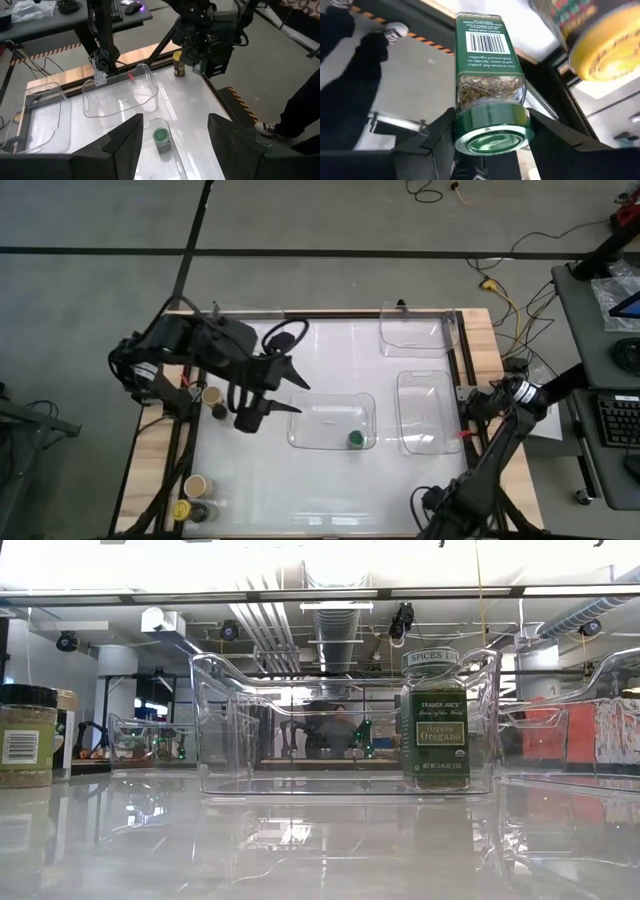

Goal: Sort spices by type
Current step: Put the green seasoning bottle into the bottom left transparent bin

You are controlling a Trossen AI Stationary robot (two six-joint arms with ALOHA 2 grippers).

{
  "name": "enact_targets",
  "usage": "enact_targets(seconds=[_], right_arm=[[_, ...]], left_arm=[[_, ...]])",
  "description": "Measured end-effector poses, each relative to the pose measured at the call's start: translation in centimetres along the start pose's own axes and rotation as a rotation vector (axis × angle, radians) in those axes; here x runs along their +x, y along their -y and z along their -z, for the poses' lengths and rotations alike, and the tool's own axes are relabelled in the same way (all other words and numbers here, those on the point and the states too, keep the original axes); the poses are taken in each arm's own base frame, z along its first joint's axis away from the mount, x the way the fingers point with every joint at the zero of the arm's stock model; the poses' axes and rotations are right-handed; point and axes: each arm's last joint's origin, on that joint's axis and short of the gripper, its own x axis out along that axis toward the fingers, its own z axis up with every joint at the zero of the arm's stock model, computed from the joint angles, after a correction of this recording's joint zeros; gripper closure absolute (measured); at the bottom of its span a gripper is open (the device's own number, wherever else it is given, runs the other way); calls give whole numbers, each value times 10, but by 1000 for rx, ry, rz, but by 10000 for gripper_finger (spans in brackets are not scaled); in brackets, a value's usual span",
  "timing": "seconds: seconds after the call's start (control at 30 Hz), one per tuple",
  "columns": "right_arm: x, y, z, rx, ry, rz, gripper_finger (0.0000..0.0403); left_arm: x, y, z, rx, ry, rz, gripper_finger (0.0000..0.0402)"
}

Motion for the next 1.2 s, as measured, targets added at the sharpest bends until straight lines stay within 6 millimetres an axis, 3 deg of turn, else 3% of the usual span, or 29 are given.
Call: enact_targets(seconds=[0.33, 0.67, 0.73, 0.93, 1.2], right_arm=[[-23, -13, -35, 3, 76, -73, 202], [-62, -23, -95, 205, 69, -158, 198], [-70, -23, -108, 250, 66, -181, 202], [-90, -27, -137, 370, 42, -280, 200], [-101, -31, -150, 473, 36, -334, 201]], left_arm=[[-10, -1, 7, -21, -62, -73, 194], [-17, -15, 31, 145, -302, -70, 194], [-24, -19, 38, 168, -365, -64, 194], [-52, -23, 42, 208, -313, -91, 194], [-96, -11, 60, 221, -251, -56, 194]])
